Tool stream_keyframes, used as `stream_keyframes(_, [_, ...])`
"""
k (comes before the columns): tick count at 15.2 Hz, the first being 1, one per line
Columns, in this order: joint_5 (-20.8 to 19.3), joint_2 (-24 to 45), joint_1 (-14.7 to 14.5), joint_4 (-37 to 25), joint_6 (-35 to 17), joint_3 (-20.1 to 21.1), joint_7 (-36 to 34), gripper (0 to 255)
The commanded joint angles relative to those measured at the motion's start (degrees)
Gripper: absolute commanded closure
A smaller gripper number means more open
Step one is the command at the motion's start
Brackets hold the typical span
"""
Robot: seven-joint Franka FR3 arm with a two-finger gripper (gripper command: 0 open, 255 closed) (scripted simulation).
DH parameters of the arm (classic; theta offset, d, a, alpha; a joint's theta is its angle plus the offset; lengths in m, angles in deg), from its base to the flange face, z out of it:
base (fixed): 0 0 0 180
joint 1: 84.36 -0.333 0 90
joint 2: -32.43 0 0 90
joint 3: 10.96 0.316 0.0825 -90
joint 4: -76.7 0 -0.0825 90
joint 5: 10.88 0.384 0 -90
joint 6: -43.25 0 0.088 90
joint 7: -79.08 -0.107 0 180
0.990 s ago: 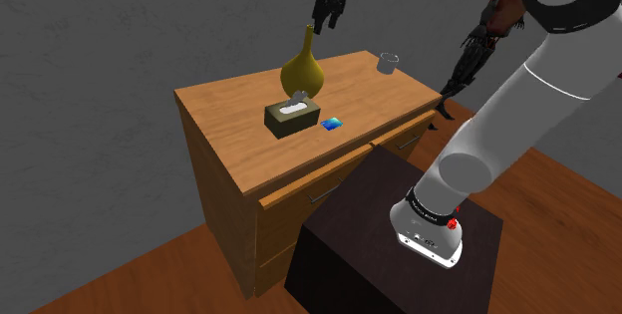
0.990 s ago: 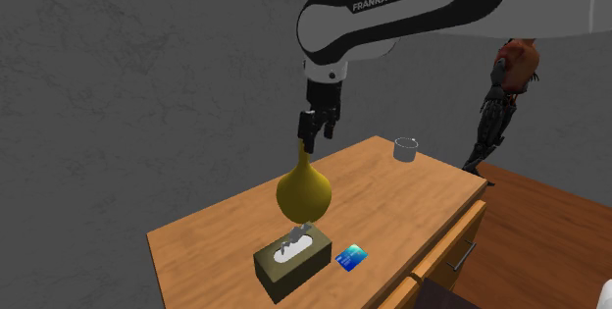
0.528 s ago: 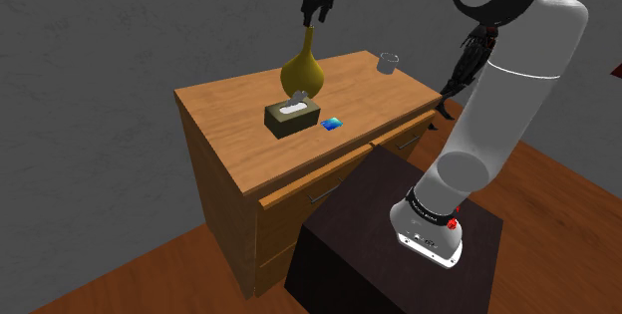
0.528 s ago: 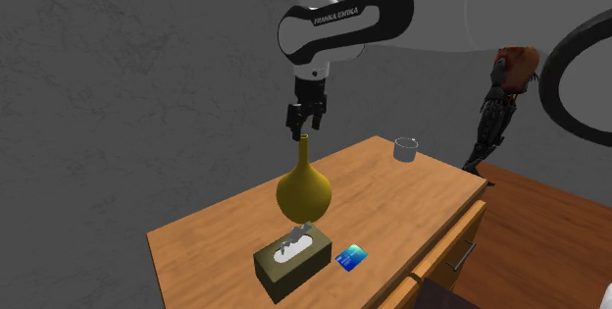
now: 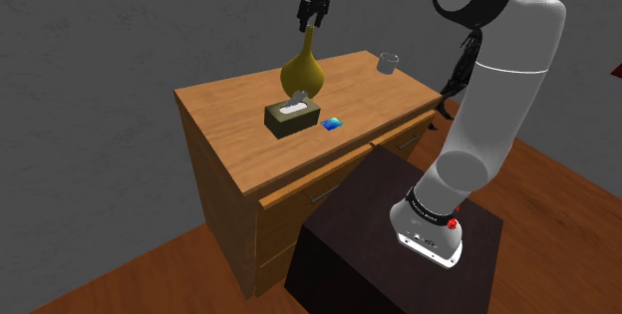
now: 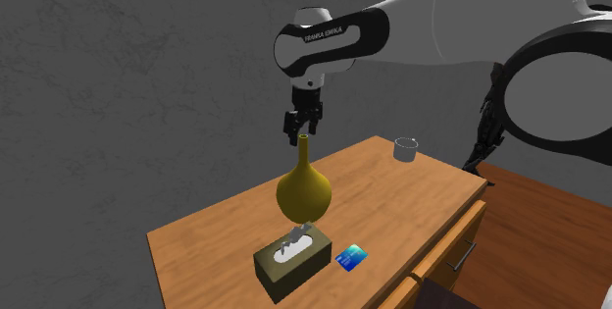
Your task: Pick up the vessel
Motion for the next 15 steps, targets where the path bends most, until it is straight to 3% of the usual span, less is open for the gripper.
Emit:
stream_keyframes(1, [0.1, 0.1, 0.0, 2.0, -2.1, 0.0, 0.1, 0])
stream_keyframes(3, [0.1, 0.1, 0.0, 2.0, -2.1, 0.0, 0.1, 0])
stream_keyframes(4, [0.1, 0.0, 0.0, 2.1, -2.1, 0.0, 0.1, 255])
stream_keyframes(15, [0.0, 0.0, 0.0, 0.6, -0.6, 0.0, 0.1, 255])
